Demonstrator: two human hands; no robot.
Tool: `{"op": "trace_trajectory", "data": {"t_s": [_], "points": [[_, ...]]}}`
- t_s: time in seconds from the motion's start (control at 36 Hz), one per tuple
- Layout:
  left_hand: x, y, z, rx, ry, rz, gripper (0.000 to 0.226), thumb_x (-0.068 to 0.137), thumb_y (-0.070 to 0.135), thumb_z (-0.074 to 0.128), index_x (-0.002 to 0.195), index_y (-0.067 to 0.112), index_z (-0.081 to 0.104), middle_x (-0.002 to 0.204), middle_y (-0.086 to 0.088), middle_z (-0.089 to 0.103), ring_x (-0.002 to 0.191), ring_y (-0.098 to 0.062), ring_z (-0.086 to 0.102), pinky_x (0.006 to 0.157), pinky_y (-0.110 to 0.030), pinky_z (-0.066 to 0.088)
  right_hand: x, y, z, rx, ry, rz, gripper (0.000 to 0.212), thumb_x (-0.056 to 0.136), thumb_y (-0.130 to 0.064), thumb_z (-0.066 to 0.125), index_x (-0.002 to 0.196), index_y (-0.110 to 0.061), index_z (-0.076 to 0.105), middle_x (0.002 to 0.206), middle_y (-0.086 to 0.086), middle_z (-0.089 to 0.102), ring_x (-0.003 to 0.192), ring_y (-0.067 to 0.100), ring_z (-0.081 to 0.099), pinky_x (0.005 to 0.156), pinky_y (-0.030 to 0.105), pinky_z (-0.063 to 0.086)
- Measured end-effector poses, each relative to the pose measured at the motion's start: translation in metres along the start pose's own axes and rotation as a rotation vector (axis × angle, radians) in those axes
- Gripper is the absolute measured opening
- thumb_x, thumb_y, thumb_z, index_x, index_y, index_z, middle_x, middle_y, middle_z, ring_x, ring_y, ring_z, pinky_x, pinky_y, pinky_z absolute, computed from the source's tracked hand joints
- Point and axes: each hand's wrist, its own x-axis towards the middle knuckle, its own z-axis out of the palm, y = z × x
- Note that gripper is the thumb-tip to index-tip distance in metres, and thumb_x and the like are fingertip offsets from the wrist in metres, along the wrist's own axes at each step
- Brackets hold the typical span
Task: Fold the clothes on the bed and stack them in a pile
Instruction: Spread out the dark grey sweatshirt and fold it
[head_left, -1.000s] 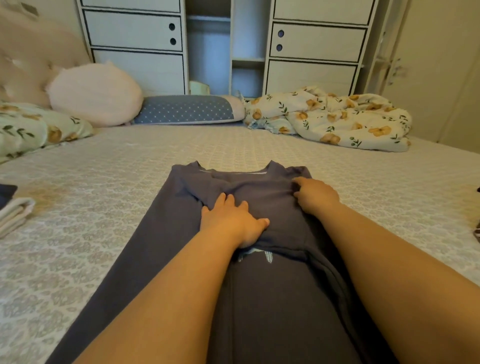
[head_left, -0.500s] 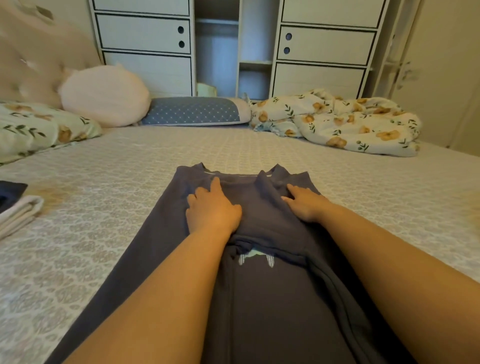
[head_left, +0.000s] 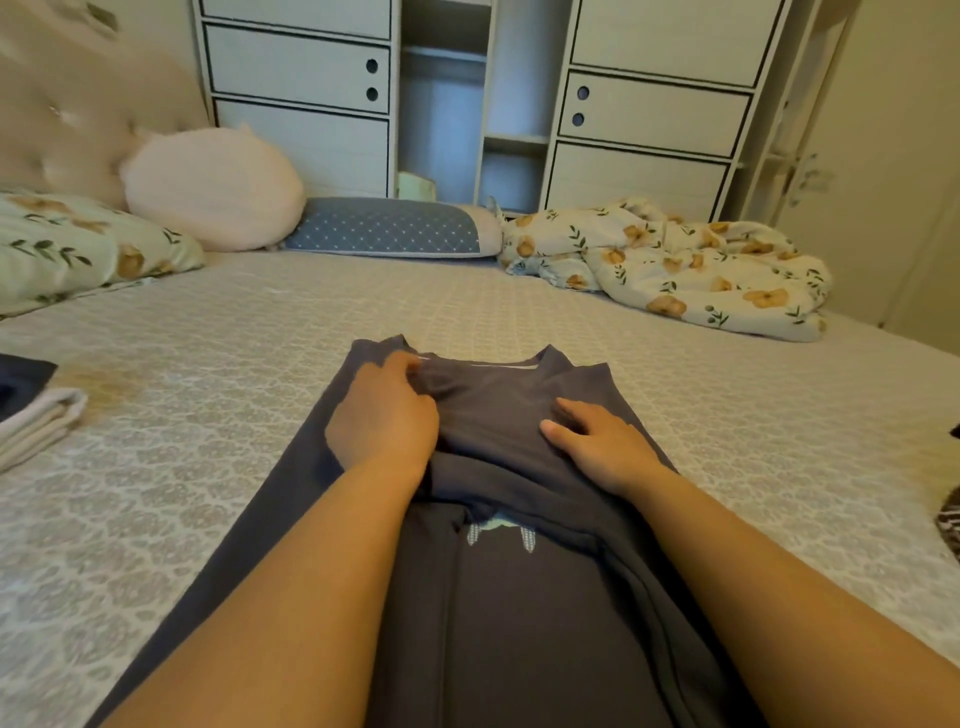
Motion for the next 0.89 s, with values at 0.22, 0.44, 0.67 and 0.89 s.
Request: {"op": "trace_trajectory", "data": {"t_s": [0.22,0.44,0.67,0.89], "points": [[0.0,0.028,0.014,0.244,-0.14,0.431,0.055,0.095,0.048,0.041,0.146,0.028,0.034,0.152,0.003,0.03,0.141,-0.021,0.023,0.111,-0.05,0.02,-0.021,-0.01,0.005,-0.084,-0.051,-0.058,0.044,0.103,-0.026,0.029,0.147,-0.029,0.031,0.158,-0.001,0.019,0.144,0.019,0.018,0.118,0.04,0.012],[-0.02,-0.006,0.034,0.302,-0.334,0.194,0.062,0.094,0.061,0.023,0.149,0.034,0.024,0.161,0.006,0.007,0.147,-0.017,0.002,0.118,-0.048,0.008,-0.068,0.008,0.001,-0.152,-0.116,0.024,0.046,0.104,-0.032,0.025,0.149,-0.035,0.022,0.16,-0.008,0.009,0.147,0.013,0.003,0.117,0.04,0.001],[-0.106,-0.045,-0.035,0.349,-0.631,0.39,0.075,0.091,0.068,0.027,0.151,0.037,-0.007,0.159,0.008,-0.016,0.146,-0.011,-0.012,0.118,-0.038,-0.003,-0.205,0.002,-0.024,-0.036,-0.161,0.107,0.044,0.105,-0.032,0.027,0.149,-0.031,0.027,0.159,-0.011,0.008,0.147,0.008,0.001,0.116,0.032,0.001],[-0.239,-0.062,-0.12,0.416,-0.66,0.362,0.075,0.091,0.07,0.018,0.152,0.032,-0.005,0.159,0.009,-0.013,0.145,-0.009,-0.016,0.117,-0.04,-0.008,-0.352,-0.052,-0.036,0.08,-0.259,0.203,0.072,0.092,-0.055,0.046,0.152,-0.022,0.02,0.159,-0.008,0.008,0.147,0.011,-0.001,0.119,0.037,-0.001]]}}
